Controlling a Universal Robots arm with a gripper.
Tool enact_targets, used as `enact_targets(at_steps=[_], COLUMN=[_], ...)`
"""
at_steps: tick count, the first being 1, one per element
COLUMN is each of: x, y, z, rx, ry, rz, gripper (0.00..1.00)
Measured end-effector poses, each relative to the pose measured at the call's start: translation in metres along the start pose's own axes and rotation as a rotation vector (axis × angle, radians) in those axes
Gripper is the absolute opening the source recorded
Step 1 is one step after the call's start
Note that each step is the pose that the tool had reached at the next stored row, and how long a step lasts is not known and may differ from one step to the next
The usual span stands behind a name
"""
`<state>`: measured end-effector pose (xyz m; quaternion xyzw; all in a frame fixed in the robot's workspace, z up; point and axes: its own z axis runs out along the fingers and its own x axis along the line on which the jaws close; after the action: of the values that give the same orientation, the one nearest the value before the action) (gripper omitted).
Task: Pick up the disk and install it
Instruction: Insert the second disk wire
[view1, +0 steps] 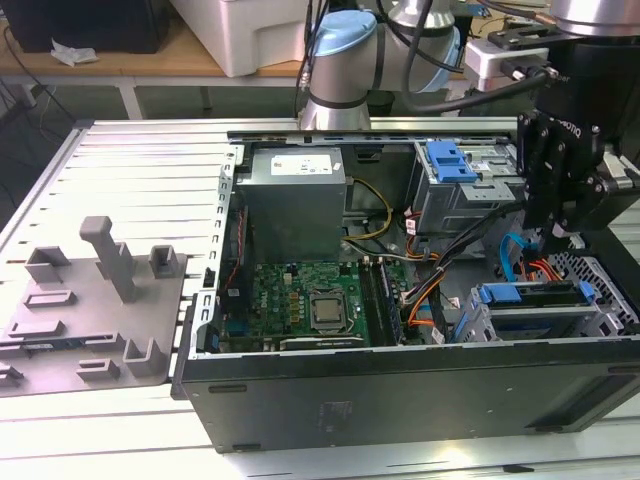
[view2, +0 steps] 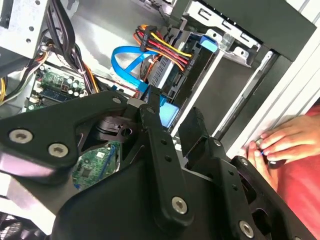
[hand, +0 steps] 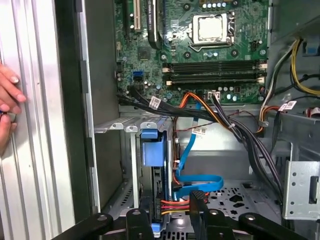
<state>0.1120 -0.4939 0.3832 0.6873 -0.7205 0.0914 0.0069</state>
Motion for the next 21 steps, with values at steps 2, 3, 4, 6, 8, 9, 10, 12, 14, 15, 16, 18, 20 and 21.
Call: enact_targets(at_steps=[2,3,4,6,8,9,10,12,14,15,16,18,20,21], x=[-0.0002,-0.0003,-0.0004,-0.0008,-0.0012,-0.0013,-0.0013,-0.0014,-0.0015,-0.0016,-0.0017,-0.0014,0.0002,0.0005], y=[-0.0002,-0.0010,-0.0016,-0.0034,-0.0045,-0.0044,-0.0044,-0.0043,-0.0042,-0.0041,-0.0041,-0.0039,-0.0038,-0.0037], z=[0.0010,0.0017,0.0021,0.0031,0.0044,0.0048,0.0052,0.0060,0.0069,0.0075,0.0081,0.0095,0.0119,0.0125], rx=[-0.0034,-0.0087,-0.0123,-0.0246,-0.0362,-0.0364,-0.0365,-0.0365,-0.0365,-0.0365,-0.0365,-0.0366,-0.0366,-0.0366], ry=[0.0010,0.0016,0.0018,0.0023,0.0028,0.0030,0.0030,0.0030,0.0029,0.0031,0.0032,0.0032,0.0030,0.0031], rz=[0.007,0.008,0.008,0.006,0.005,0.005,0.005,0.005,0.005,0.005,0.005,0.005,0.005,0.006], gripper=[0.43,0.43,0.43,0.43,0.43,0.43,0.43,0.43,0.43,0.43,0.43,0.43,0.43,0.43])
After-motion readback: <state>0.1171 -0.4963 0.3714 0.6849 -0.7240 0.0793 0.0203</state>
